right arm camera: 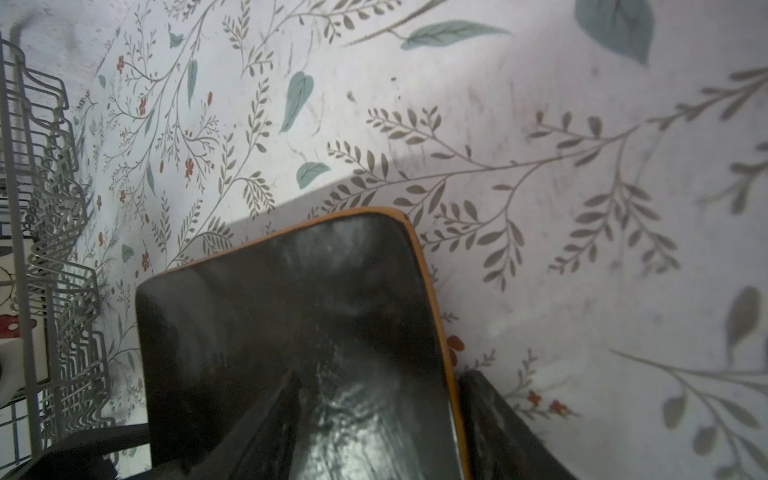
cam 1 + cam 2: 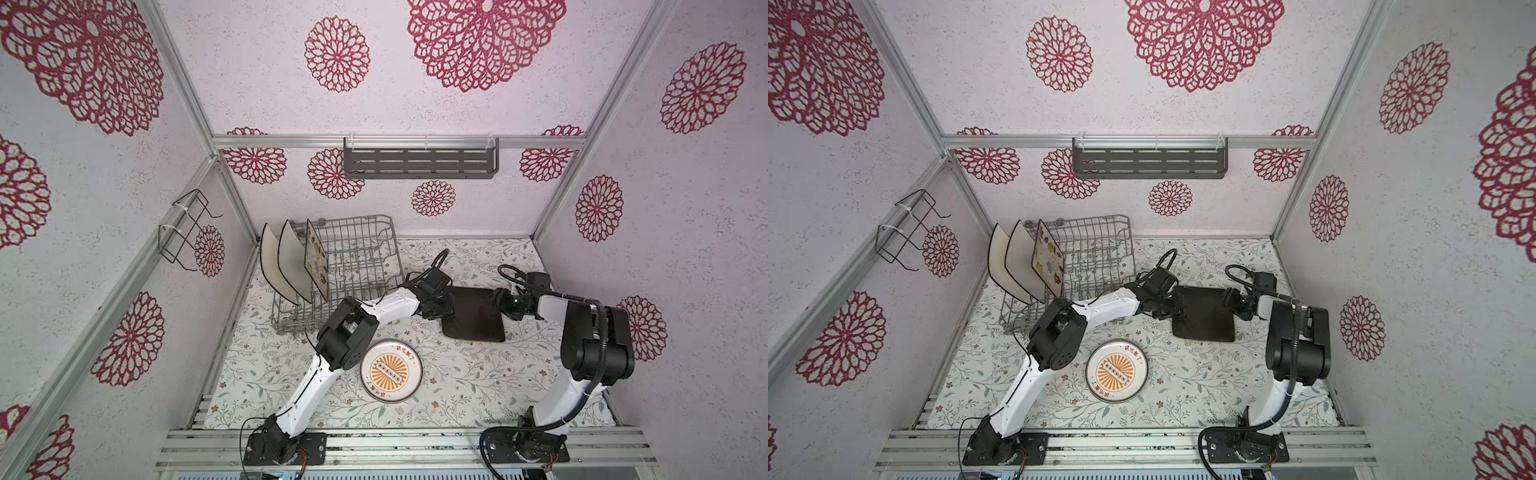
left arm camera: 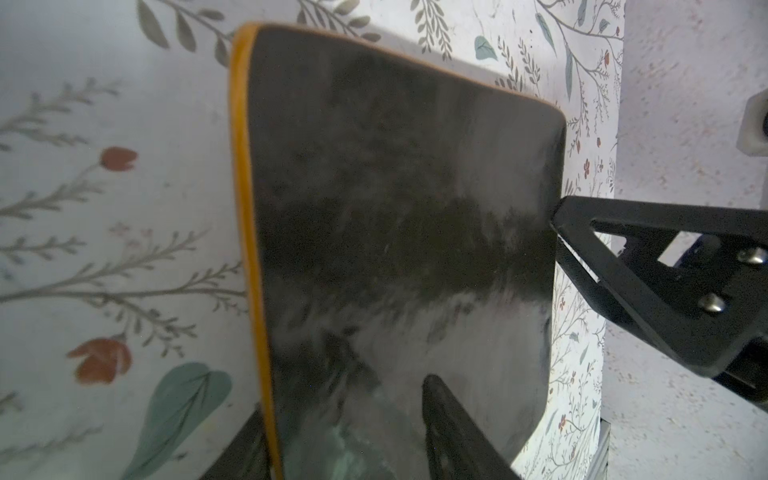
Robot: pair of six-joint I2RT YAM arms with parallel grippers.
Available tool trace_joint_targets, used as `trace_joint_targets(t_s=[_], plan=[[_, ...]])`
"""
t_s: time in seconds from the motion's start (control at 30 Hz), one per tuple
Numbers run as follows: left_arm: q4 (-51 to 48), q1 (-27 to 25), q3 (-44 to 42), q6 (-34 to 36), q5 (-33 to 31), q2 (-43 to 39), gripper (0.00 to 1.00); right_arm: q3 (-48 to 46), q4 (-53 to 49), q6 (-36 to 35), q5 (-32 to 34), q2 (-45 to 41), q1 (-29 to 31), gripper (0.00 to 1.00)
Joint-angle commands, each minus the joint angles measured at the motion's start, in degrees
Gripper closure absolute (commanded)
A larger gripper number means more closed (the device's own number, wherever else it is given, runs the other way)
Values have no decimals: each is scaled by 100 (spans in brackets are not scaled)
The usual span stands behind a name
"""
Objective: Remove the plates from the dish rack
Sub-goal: 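Lower the black plate flat onto the table with both grippers, open left gripper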
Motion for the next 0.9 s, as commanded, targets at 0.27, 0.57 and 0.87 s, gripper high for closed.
trace_joint_targets(t_s=[0.27,0.57,0.87], plan=[[-902,-138,-91,424,-812,-81,44,119,-286,-127,52,133,71,35],[-1012,-168,-218,527,-1034,-218,42,119,-317,-139,90,118,84,36],[-1073,-232,-358,575,-1137,-701,42,158,-333,-137,99,63,102,36]])
